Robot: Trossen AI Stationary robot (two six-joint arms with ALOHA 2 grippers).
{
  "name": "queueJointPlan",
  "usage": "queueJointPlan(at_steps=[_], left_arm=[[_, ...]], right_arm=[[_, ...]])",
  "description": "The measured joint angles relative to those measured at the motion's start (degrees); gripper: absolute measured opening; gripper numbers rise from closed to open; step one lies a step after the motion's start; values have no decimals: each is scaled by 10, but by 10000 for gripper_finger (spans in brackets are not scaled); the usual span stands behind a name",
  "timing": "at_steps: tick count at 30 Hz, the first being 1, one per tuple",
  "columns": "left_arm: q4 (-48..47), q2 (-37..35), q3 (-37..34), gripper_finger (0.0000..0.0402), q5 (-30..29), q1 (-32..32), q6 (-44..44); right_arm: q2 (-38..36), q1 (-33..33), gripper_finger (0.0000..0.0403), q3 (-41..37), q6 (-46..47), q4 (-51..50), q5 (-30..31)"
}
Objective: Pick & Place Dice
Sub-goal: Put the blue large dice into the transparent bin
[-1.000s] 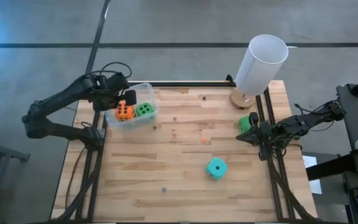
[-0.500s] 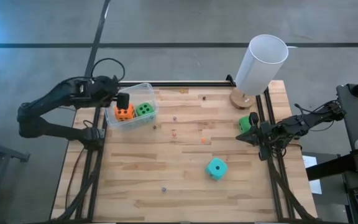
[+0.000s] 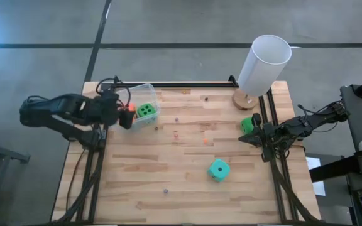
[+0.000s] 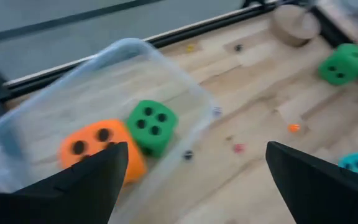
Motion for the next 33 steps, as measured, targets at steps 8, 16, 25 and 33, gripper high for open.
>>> queueJointPlan(at_steps=[8,16,25,33], left_arm=[[64,37,0,375,-34,-120,-3],[119,80,0,378,-34,-183,20],[138,96,0,381,-34,-185,18],[171,94,0,372,-34,-185,18]], right_arm=[[0,0,8,0,0,0,0],[0,0,8,0,0,0,0],[0,0,8,0,-32,1,2],[16,0,8,0,-50,0,-12]])
